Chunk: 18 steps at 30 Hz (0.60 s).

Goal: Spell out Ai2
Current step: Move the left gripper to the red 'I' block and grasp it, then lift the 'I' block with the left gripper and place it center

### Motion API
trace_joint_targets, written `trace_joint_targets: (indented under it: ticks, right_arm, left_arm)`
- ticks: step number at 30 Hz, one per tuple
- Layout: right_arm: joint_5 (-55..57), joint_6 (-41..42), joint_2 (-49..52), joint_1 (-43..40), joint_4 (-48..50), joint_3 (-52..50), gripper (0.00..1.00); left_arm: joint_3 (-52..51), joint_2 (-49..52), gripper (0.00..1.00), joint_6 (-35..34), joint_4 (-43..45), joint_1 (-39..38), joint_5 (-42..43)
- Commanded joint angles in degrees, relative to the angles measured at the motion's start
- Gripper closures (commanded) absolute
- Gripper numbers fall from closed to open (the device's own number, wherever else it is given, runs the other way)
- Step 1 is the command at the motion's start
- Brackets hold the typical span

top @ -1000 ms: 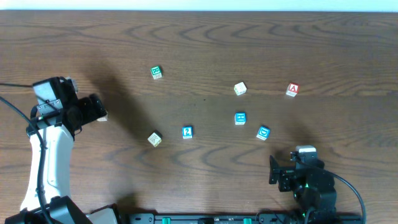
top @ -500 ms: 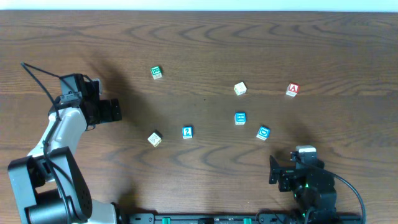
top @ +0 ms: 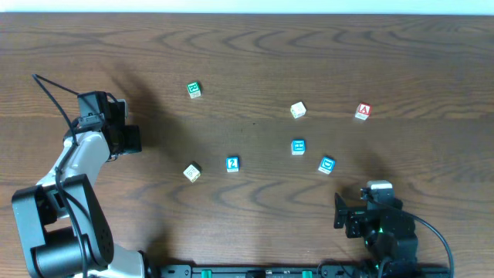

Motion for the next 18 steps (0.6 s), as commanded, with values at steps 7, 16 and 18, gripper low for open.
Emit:
trace_joint_targets:
  ticks: [7,16,18]
  right_arm:
    - [-0.39,-0.68,-0.31,-0.46,-0.09,-0.48,0.01]
    - [-0.39,-0.68,-0.31,-0.46,-0.09,-0.46,0.01]
    - [-0.39,-0.68,-0.31,-0.46,-0.09,-0.46,0.01]
  left_arm:
    - [1.16,0.55,0.61,0.15,-0.55,-0.11,-1.16]
    - [1.16,1.18,0.61,-0.13,-0.68,-0.11,-2.27]
    - [1.16,1.46,0.62,-0.28,-0.81,-0.11,-2.25]
